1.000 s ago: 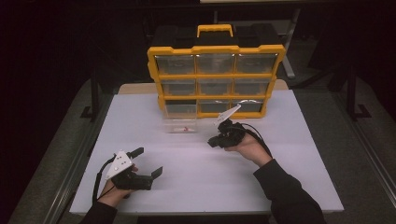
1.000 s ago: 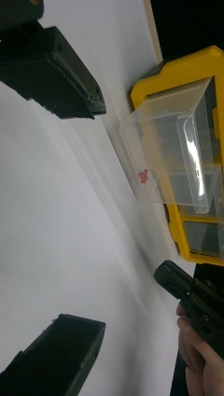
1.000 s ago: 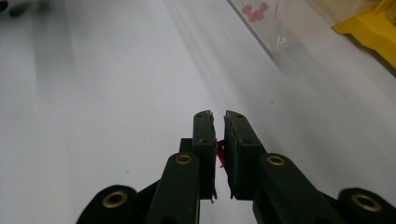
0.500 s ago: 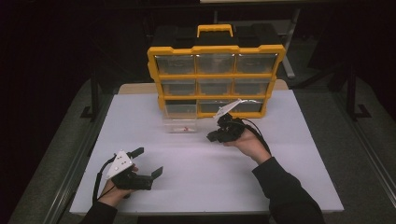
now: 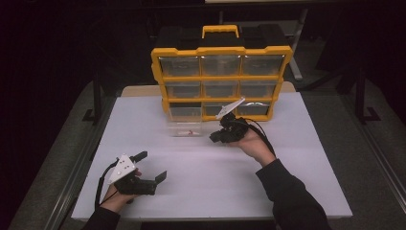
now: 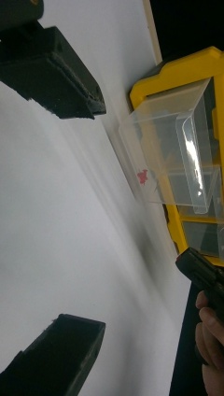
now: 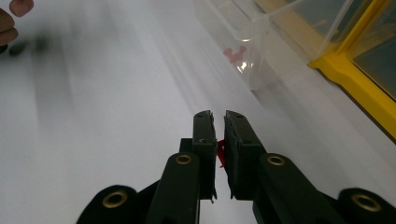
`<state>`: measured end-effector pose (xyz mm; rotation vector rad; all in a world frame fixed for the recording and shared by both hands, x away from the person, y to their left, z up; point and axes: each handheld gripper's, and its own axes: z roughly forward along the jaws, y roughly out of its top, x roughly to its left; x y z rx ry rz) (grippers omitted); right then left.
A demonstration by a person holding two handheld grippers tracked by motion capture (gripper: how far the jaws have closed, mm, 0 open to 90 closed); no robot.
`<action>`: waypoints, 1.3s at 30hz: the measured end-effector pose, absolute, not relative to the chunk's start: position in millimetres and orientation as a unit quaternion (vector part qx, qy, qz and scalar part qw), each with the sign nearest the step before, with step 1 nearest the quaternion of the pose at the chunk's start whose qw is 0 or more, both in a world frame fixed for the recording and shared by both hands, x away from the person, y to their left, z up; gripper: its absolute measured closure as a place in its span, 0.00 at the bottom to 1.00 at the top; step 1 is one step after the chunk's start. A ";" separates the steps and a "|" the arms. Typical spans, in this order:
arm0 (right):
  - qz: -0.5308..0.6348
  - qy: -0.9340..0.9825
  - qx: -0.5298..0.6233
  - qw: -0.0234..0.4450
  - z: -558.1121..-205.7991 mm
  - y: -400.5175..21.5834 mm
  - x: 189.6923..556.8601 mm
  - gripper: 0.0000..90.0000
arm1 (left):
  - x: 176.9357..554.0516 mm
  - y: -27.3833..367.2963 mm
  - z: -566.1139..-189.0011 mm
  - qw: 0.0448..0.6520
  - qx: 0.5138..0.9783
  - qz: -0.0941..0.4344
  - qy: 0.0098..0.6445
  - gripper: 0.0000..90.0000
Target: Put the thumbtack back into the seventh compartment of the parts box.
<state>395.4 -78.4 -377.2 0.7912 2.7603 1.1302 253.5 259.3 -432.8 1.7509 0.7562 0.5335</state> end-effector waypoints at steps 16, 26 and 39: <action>0.370 0.893 0.252 0.038 -359.0 -64.0 406.6 0.92 | 253.4 259.7 -432.8 0.548 0.740 0.226 0.318 0.00; 0.375 0.892 0.249 0.043 -348.8 -56.9 414.7 0.92 | 253.4 259.7 -432.9 0.549 0.739 0.225 0.319 0.00; 0.381 0.890 0.245 0.051 -336.3 -47.5 423.5 0.92 | 253.1 260.0 -432.5 0.548 0.739 0.224 0.321 0.00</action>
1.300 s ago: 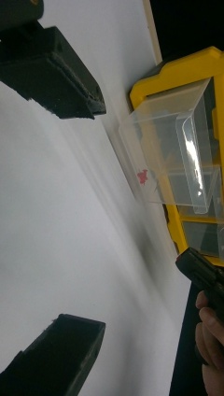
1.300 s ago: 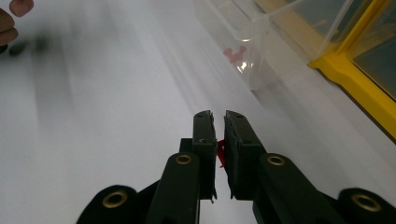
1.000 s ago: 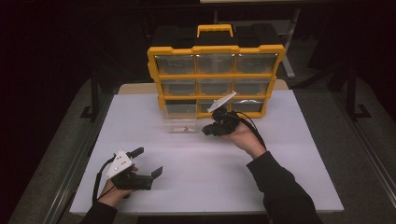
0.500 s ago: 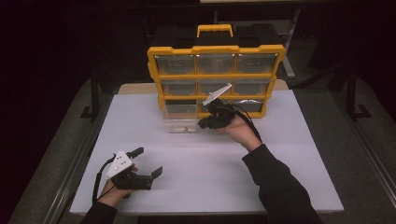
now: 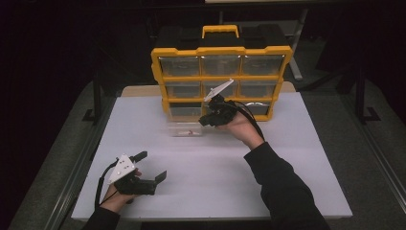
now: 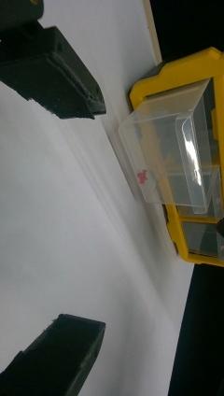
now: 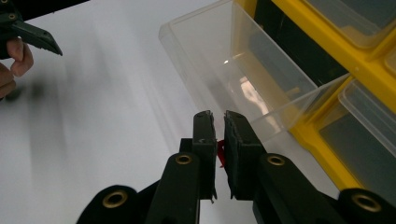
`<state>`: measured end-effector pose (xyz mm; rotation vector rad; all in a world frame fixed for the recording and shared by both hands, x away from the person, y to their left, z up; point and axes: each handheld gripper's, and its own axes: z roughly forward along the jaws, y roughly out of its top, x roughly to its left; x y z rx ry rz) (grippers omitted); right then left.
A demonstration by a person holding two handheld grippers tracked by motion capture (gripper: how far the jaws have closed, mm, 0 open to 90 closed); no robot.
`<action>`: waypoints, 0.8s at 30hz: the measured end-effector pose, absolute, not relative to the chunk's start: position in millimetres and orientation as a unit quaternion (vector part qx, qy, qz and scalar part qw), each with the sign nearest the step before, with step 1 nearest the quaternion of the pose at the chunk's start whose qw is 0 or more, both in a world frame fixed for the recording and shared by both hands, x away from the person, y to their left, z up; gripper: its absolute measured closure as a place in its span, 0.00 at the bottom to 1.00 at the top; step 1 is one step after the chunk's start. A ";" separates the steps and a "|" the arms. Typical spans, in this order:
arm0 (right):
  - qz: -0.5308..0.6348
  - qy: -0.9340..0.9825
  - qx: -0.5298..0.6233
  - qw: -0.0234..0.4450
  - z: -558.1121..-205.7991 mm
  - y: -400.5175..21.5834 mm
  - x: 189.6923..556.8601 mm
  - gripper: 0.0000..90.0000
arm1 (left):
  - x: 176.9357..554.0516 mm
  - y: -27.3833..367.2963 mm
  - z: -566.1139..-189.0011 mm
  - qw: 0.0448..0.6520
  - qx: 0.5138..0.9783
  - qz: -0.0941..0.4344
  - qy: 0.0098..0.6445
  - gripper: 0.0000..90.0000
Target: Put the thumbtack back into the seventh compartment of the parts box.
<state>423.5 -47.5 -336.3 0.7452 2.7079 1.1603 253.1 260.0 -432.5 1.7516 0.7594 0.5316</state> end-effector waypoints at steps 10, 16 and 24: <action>0.380 0.890 0.246 0.055 -328.4 -37.2 433.7 0.92 | 253.5 259.3 -432.9 0.550 0.739 0.222 0.320 0.00; 0.380 0.889 0.249 0.053 -326.1 -26.6 441.8 0.92 | 253.7 259.8 -433.0 0.549 0.739 0.222 0.321 0.00; 0.370 0.893 0.252 0.050 -333.0 -14.2 453.7 0.92 | 253.1 260.0 -432.7 0.550 0.738 0.222 0.322 0.00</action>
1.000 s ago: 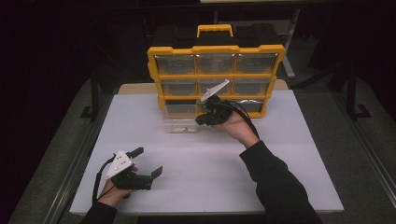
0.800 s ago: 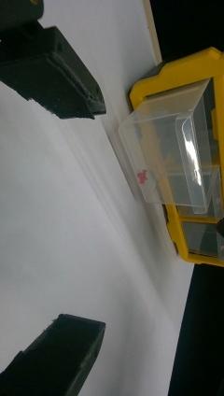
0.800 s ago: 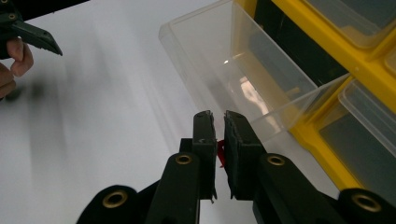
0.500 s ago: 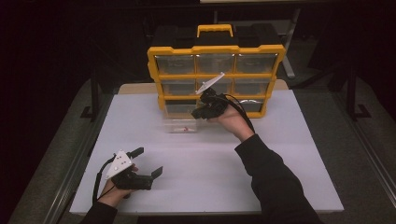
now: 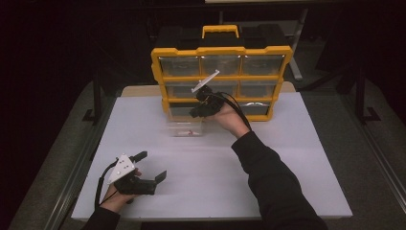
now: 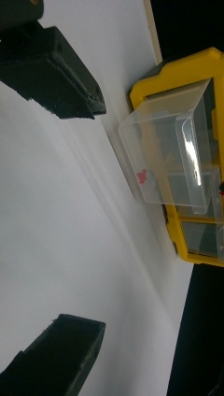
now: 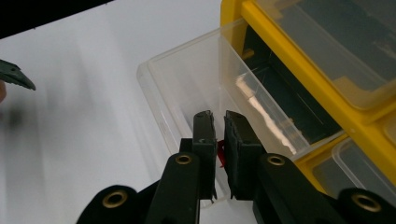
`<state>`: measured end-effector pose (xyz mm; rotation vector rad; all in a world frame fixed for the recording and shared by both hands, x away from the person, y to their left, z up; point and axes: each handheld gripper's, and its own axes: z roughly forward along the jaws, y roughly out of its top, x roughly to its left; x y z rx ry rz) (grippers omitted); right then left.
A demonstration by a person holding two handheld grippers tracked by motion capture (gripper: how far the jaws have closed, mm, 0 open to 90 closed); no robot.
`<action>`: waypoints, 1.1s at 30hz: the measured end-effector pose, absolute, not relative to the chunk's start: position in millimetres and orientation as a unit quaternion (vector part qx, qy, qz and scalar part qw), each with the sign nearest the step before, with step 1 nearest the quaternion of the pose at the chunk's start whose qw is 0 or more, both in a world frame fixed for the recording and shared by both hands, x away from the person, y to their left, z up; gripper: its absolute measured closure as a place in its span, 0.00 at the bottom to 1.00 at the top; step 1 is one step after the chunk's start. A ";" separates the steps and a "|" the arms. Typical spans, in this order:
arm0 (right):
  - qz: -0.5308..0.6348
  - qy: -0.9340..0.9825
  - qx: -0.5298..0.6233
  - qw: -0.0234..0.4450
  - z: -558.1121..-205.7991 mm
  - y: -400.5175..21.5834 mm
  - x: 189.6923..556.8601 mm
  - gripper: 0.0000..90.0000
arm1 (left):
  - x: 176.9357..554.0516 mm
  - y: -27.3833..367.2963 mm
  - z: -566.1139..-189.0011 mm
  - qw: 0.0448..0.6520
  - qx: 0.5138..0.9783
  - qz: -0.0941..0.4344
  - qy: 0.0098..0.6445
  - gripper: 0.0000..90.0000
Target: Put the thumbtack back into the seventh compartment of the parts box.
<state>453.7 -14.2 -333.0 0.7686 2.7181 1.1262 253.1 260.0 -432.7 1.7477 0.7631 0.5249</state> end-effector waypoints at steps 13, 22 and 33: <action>0.341 0.903 0.256 0.043 -352.7 -2.6 468.6 0.91 | 253.2 260.1 -432.6 0.549 0.739 0.222 0.320 0.00; 0.338 0.905 0.253 0.049 -355.6 -1.5 470.8 0.89 | 253.3 260.1 -432.6 0.549 0.740 0.222 0.320 0.00; 0.350 0.901 0.253 0.045 -348.1 -4.6 466.0 0.98 | 251.8 261.2 -432.8 0.549 0.738 0.223 0.323 0.00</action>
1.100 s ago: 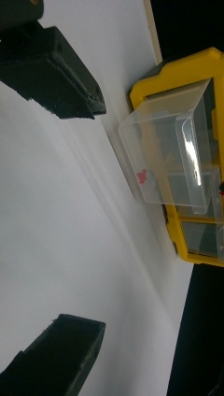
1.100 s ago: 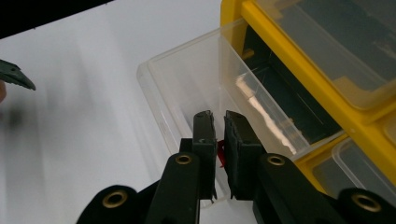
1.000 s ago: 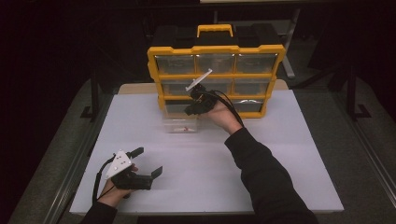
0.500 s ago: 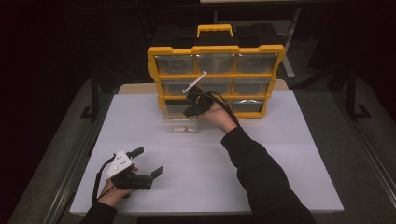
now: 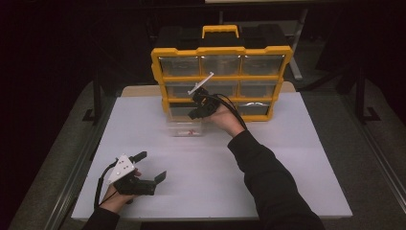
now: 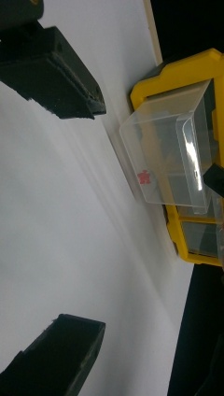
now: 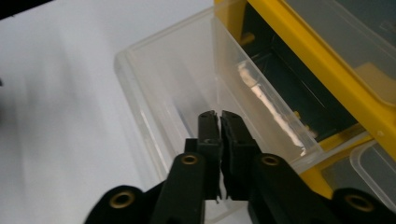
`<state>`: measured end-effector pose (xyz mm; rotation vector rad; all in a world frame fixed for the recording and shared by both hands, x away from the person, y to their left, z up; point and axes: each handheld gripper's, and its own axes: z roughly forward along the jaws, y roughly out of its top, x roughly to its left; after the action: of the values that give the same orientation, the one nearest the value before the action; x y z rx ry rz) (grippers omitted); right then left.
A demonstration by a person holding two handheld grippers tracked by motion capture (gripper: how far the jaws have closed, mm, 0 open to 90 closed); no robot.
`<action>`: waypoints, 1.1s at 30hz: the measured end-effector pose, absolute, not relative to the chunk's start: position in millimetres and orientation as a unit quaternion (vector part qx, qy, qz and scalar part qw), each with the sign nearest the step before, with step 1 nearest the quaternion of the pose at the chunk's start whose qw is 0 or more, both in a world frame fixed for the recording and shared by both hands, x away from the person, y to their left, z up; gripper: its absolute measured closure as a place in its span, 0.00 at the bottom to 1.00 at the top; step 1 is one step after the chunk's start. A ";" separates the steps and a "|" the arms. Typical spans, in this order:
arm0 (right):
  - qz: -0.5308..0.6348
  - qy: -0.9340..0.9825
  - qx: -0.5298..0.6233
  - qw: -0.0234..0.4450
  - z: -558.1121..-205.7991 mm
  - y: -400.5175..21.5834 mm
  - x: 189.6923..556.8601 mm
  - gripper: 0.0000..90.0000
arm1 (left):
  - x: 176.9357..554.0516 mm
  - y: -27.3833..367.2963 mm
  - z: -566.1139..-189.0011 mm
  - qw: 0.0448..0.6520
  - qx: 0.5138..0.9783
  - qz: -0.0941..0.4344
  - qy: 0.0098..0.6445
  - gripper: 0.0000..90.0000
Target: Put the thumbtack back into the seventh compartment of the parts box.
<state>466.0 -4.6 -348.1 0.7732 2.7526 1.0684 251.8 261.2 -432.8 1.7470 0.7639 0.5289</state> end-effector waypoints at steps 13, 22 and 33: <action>0.368 0.901 0.229 0.021 -339.0 1.5 444.8 0.99 | 247.8 264.9 -432.4 0.546 0.736 0.228 0.329 0.00; 0.364 0.907 0.212 0.018 -347.2 10.6 434.6 0.99 | 248.3 265.4 -432.4 0.548 0.734 0.229 0.328 0.00; 0.356 0.910 0.213 0.014 -362.1 13.1 434.4 0.99 | 248.8 265.4 -432.6 0.547 0.736 0.229 0.326 0.00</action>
<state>434.4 13.1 -362.1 0.6621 2.8334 1.1093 248.8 265.4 -432.6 1.7441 0.7736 0.5431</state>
